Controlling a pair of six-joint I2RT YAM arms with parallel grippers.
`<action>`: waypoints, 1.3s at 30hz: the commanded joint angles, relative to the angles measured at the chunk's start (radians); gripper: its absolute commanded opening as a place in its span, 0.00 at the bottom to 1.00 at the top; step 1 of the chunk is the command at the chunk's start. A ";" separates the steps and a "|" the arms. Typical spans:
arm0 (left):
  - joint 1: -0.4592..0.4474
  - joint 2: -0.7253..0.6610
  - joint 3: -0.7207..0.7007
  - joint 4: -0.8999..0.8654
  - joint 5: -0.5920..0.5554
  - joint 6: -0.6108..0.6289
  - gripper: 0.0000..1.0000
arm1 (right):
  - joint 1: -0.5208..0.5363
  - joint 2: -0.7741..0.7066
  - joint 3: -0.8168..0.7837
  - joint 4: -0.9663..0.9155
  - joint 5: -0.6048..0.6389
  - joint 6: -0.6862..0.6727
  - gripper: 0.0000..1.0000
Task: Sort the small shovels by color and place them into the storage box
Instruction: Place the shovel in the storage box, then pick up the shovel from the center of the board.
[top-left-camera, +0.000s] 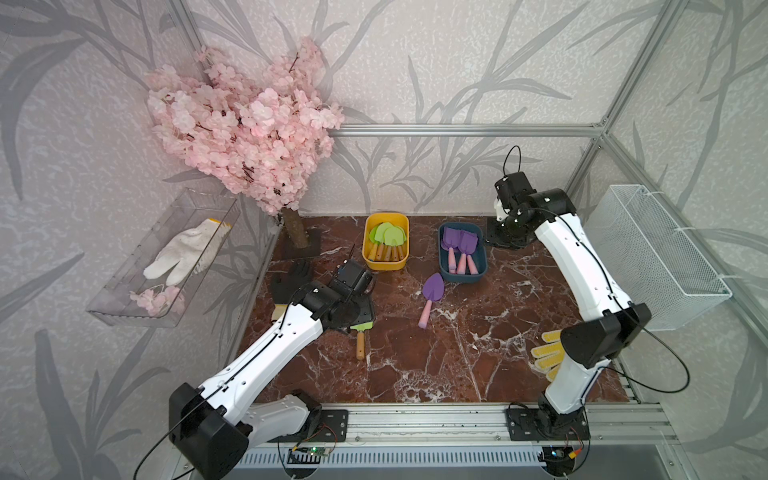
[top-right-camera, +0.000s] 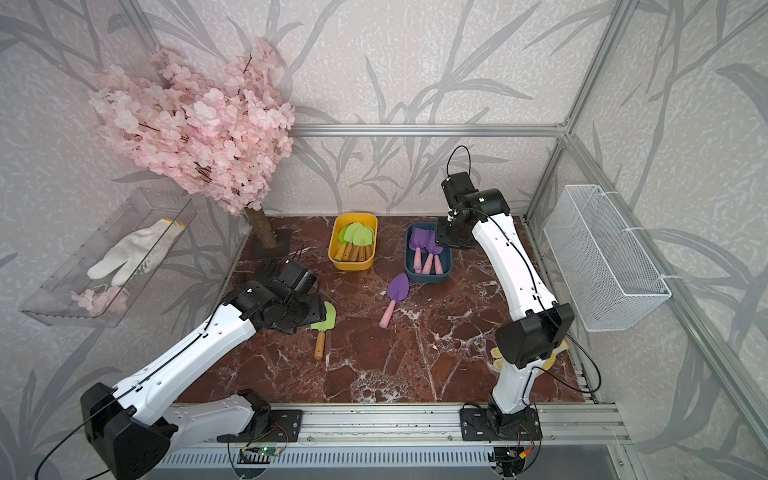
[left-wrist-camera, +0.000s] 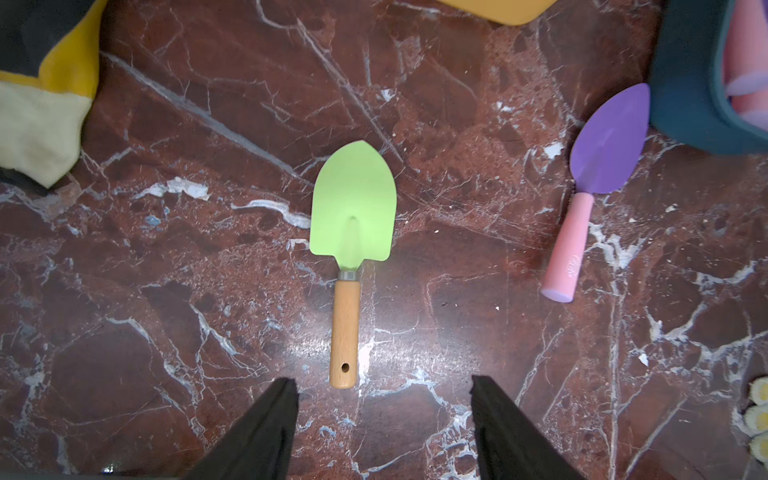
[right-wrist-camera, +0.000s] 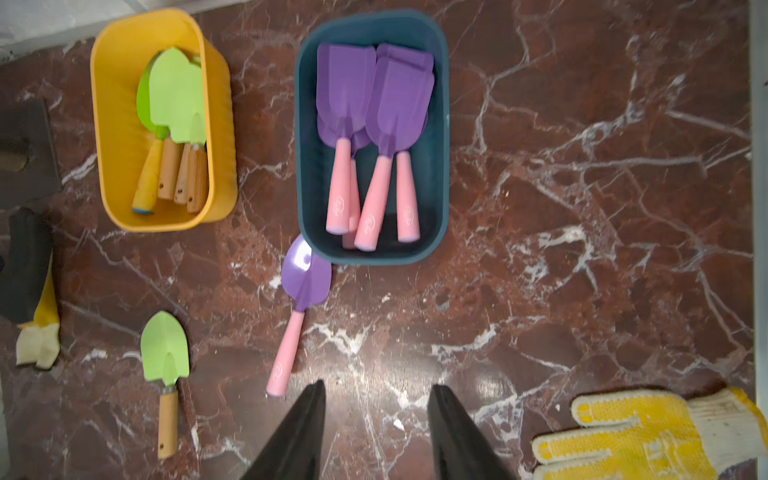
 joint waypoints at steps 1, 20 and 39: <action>-0.007 0.017 -0.046 -0.037 -0.038 -0.052 0.69 | 0.020 -0.114 -0.187 0.113 -0.047 0.013 0.45; -0.003 0.296 -0.135 0.065 0.056 -0.024 0.69 | 0.059 -0.364 -0.531 0.163 -0.077 0.006 0.46; 0.024 0.424 -0.145 0.111 0.116 0.052 0.56 | 0.058 -0.366 -0.543 0.170 -0.072 0.008 0.46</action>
